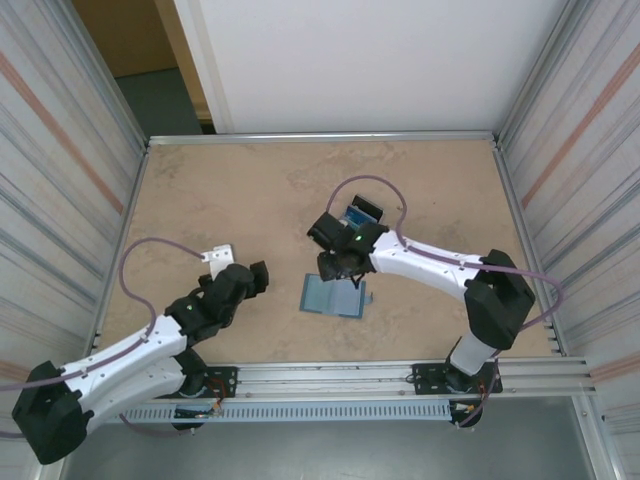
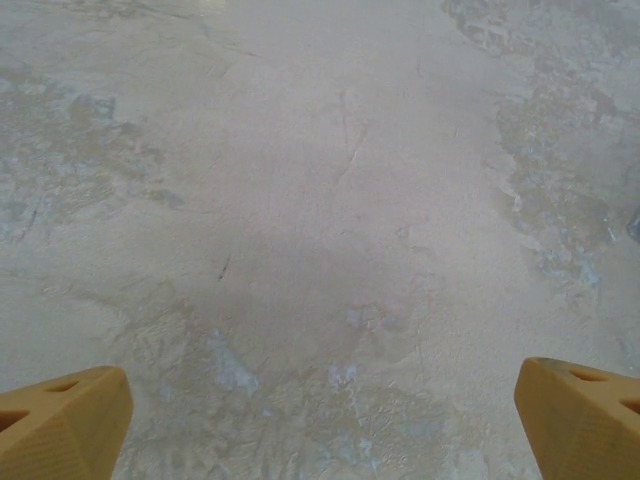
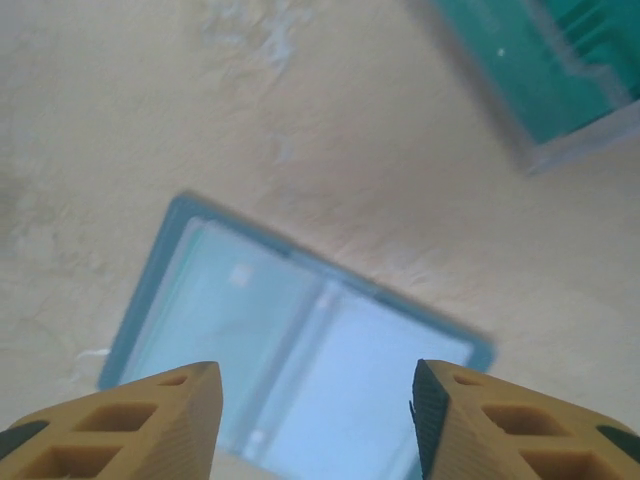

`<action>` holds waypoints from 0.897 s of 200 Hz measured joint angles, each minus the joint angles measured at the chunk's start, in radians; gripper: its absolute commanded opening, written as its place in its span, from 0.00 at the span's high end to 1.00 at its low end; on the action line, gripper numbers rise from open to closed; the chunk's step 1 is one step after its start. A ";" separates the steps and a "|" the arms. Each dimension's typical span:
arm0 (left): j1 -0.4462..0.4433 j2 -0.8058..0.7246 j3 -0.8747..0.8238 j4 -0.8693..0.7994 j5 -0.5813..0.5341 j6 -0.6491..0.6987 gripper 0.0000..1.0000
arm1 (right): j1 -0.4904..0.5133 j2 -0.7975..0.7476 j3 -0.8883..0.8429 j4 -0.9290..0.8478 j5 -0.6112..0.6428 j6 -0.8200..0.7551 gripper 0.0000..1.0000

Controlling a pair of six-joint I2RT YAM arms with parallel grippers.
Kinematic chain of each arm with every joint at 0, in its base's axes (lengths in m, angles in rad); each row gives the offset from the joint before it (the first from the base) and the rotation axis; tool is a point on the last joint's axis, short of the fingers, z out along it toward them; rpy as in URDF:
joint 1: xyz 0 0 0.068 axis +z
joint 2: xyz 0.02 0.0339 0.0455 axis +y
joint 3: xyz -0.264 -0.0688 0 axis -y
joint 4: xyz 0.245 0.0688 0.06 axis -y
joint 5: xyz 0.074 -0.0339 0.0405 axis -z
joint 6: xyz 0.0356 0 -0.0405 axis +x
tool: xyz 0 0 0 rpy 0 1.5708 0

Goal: Take the credit cards out of the card holder

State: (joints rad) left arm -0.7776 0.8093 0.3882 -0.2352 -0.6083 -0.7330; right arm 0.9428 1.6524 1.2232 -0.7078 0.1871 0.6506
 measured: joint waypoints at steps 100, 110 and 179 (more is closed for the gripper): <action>0.006 -0.050 -0.037 -0.016 -0.006 -0.044 0.01 | 0.127 0.213 0.036 0.064 -0.055 0.140 0.44; 0.006 -0.050 -0.039 -0.023 -0.006 -0.048 0.01 | 0.127 0.215 0.037 0.070 -0.058 0.146 0.44; 0.006 -0.048 -0.041 -0.026 -0.005 -0.051 0.01 | 0.127 0.235 0.029 0.100 -0.090 0.154 0.43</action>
State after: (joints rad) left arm -0.7712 0.7609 0.3473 -0.2607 -0.6136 -0.7841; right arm 1.0695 1.8874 1.2522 -0.6083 0.0967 0.8043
